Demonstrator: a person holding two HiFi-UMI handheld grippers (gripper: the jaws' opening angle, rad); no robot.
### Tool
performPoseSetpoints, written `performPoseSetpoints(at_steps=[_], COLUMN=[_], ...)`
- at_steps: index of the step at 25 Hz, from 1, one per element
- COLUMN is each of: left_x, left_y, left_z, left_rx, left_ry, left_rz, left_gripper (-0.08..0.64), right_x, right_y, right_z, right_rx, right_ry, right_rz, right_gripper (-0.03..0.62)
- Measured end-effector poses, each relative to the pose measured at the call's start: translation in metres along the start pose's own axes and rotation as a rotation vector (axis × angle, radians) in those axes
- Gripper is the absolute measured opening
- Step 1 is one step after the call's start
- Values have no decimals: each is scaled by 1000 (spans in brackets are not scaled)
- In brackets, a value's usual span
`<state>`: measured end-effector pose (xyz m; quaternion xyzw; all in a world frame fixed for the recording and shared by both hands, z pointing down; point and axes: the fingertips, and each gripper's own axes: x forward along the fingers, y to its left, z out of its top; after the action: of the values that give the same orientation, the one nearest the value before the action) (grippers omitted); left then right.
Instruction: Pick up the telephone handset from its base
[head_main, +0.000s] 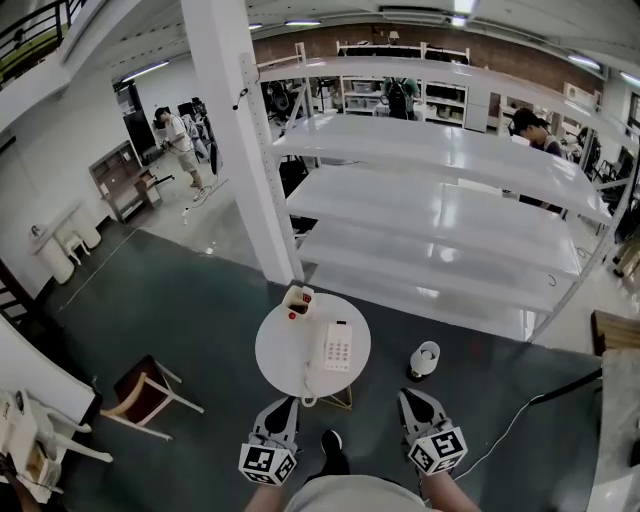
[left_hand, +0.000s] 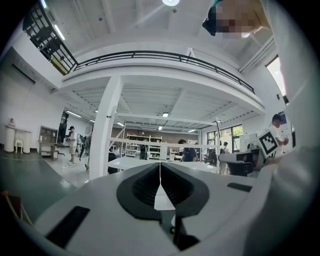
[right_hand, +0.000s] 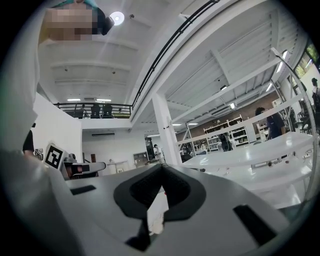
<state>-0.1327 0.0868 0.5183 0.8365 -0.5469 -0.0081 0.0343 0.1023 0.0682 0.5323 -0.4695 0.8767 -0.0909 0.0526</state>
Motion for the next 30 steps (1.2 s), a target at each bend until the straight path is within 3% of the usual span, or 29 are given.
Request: performPoseSetpoints(at_steps=[19,30], left_x=[159,203], left_y=[132,170], left_z=[1,-1], left_rx=[33,34], left_ry=[18,15], left_rz=[-102,-130], left_gripper=[21,21], right_x=[182,226], right_y=[-44,-63], right_z=[13,7], right_rx=[-30,-30], right_ry=[4,14], right_rz=[-108,-161], right_gripper=[8,8])
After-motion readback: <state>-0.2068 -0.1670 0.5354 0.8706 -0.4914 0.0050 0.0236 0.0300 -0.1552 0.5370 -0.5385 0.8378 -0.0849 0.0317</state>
